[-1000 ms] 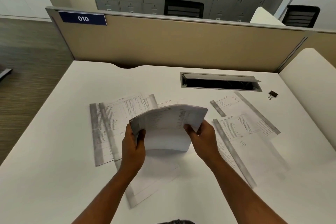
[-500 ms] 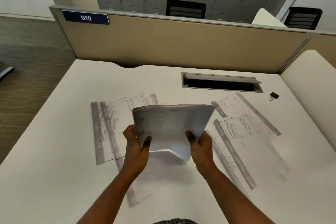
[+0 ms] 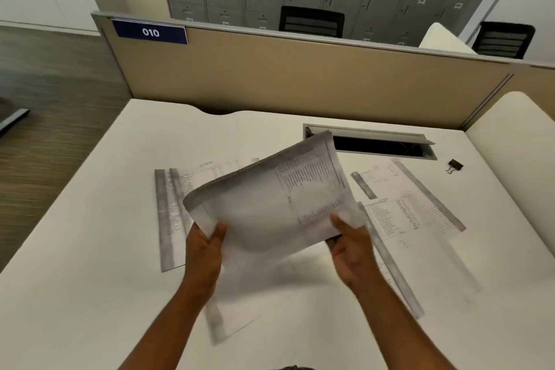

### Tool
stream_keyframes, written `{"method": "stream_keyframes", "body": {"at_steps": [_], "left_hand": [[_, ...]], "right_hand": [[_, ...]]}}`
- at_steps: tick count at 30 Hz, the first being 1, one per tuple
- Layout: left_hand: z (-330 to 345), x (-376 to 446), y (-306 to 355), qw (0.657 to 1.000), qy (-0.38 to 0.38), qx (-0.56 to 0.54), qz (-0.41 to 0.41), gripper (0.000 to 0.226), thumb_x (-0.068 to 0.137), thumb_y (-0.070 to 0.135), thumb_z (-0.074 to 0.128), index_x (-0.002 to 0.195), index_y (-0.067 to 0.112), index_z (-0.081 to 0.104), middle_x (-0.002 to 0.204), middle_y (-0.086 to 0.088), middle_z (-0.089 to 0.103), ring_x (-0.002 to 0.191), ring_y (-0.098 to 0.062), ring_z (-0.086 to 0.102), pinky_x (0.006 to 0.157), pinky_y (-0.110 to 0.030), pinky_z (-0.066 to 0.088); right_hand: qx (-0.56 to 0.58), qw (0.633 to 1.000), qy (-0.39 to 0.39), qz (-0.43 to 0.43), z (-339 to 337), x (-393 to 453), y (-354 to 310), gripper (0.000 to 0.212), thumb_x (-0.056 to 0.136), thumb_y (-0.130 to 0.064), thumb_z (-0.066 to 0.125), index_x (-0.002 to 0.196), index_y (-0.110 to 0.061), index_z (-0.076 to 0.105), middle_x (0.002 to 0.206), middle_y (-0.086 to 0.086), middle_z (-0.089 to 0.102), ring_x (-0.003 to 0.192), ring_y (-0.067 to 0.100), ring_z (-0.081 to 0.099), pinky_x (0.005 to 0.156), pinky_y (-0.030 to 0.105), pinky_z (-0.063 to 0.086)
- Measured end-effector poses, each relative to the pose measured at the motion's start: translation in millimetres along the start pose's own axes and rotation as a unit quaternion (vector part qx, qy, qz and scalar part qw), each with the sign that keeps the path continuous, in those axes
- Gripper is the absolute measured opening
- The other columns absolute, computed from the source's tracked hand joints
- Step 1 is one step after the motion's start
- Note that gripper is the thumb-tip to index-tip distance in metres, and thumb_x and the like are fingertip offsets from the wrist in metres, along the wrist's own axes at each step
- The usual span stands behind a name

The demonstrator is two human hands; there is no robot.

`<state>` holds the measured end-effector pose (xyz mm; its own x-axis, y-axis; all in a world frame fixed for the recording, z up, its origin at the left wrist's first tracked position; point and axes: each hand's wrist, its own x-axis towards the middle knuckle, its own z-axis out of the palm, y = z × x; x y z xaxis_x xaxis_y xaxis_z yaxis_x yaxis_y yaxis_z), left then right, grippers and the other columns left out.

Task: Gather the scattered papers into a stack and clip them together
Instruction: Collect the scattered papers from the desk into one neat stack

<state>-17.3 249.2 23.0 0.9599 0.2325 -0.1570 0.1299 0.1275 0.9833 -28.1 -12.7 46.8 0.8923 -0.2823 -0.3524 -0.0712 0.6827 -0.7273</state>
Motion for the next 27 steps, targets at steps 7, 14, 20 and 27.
{"method": "stream_keyframes", "body": {"at_steps": [7,14,20,27], "left_hand": [[-9.6,1.3,13.1,0.988,0.015,0.125,0.087,0.034,0.097,0.020,0.057,0.130,0.019,0.053,0.120,-0.001,0.064,0.111,-0.021,0.061,0.093,-0.034,0.050],[9.2,-15.7,11.6,0.983,0.030,0.128,0.131,0.040,0.093,0.025,0.059,0.132,0.020,0.051,0.125,0.005,0.060,0.117,-0.010,0.055,0.096,-0.015,0.046],[-7.8,-19.2,-12.0,0.983,0.000,0.166,0.082,0.035,0.095,0.018,0.058,0.126,0.034,0.052,0.120,0.020,0.062,0.117,-0.005,0.056,0.106,-0.038,0.044],[-0.4,-26.7,-5.6,0.983,0.007,0.168,0.074,0.053,0.093,0.020,0.062,0.140,0.029,0.038,0.138,0.015,0.048,0.126,0.000,0.045,0.107,-0.027,0.036]], "right_hand": [[-0.344,0.930,-0.106,-0.077,-12.4,18.1,-34.0,0.042,0.078,-0.013,0.085,0.117,-0.011,0.070,0.110,0.011,0.077,0.106,0.034,0.072,0.088,0.046,0.061],[-0.305,0.932,-0.011,-0.193,-1.4,1.8,8.2,0.036,0.082,-0.009,0.083,0.115,-0.020,0.070,0.106,-0.007,0.077,0.103,0.010,0.071,0.081,0.021,0.058],[-0.365,0.922,-0.024,-0.130,-22.3,-4.3,25.4,0.031,0.083,-0.004,0.081,0.101,-0.028,0.074,0.093,-0.009,0.078,0.096,0.016,0.073,0.075,0.022,0.059],[-0.351,0.923,0.014,-0.155,-27.8,-5.6,24.3,0.035,0.084,-0.006,0.081,0.115,-0.018,0.071,0.102,-0.007,0.077,0.096,0.002,0.071,0.077,0.016,0.057]]}}
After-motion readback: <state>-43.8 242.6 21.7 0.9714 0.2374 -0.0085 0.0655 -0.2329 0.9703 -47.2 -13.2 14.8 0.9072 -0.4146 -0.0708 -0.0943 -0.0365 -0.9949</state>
